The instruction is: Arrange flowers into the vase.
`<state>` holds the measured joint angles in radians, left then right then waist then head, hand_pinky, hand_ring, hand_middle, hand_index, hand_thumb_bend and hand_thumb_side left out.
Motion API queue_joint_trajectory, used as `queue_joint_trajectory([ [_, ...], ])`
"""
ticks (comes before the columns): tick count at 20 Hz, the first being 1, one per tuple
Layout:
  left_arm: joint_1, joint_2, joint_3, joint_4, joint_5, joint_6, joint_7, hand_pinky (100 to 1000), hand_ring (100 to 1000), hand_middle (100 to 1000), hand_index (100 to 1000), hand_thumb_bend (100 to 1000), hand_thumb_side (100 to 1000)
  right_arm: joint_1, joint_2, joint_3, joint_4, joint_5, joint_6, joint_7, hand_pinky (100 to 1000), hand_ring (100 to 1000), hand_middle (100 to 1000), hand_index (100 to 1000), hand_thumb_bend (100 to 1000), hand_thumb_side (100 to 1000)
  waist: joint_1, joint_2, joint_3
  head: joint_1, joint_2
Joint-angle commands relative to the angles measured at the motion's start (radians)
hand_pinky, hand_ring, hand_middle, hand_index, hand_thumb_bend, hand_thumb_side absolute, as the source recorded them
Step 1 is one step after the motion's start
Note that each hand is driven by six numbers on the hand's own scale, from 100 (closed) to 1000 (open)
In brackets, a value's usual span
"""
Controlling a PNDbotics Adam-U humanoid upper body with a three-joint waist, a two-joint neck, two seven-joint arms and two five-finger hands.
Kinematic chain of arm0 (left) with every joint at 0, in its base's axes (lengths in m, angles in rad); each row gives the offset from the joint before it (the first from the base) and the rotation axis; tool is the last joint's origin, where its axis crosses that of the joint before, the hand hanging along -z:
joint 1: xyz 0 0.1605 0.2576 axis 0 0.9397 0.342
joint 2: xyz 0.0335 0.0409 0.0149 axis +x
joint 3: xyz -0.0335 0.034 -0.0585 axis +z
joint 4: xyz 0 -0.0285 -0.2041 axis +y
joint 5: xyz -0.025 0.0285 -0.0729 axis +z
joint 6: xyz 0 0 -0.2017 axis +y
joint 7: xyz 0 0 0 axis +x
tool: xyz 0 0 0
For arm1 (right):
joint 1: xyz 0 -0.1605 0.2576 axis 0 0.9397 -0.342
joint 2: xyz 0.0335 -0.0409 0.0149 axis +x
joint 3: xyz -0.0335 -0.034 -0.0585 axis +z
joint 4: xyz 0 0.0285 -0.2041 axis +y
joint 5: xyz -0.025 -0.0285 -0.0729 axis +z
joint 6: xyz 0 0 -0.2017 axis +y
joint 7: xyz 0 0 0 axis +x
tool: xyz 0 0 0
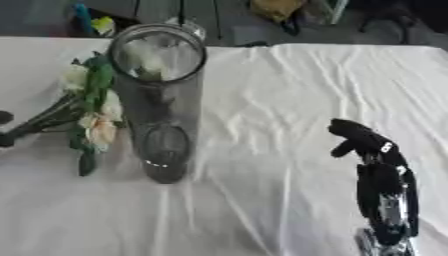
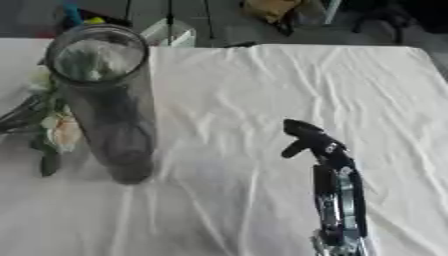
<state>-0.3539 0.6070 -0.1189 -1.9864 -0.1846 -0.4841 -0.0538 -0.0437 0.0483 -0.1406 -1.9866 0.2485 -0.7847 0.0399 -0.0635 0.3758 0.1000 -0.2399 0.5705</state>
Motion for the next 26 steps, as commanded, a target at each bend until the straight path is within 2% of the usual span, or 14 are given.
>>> queue_joint_trajectory([
  [1,-0.017,0.079,0.01,-0.014,-0.093,0.017,0.058,622,772,876,890,100,956,0.002,0.0,0.006,-0.013,0.008,-0.01,0.004,748,783,464,791,100,965,0.011,-0.034,-0.003,-0.003,-0.004],
  [7,-0.038,0.168,-0.006,-0.014,-0.248,0.097,0.08,637,774,845,900,100,825,0.003,0.003,0.014,-0.013,0.017,-0.01,0.015,749,784,460,792,100,965,0.013,-0.032,-0.009,0.001,-0.014],
  [12,-0.059,0.229,-0.021,-0.014,-0.34,0.135,0.052,667,784,829,938,100,790,0.008,0.003,0.021,-0.013,0.019,-0.014,0.02,749,784,460,792,100,963,0.014,-0.034,-0.017,0.015,-0.017],
  [20,-0.104,0.274,-0.05,-0.014,-0.439,0.154,-0.023,708,807,835,977,100,834,0.017,0.003,0.03,-0.013,0.019,-0.02,0.031,749,785,458,792,100,961,0.015,-0.04,-0.023,0.087,-0.026],
  [26,-0.141,0.287,-0.084,-0.014,-0.495,0.166,-0.108,736,826,862,1000,100,877,0.02,0.008,0.04,-0.013,0.022,-0.026,0.042,749,785,455,792,100,954,0.01,-0.036,-0.028,0.093,-0.046],
])
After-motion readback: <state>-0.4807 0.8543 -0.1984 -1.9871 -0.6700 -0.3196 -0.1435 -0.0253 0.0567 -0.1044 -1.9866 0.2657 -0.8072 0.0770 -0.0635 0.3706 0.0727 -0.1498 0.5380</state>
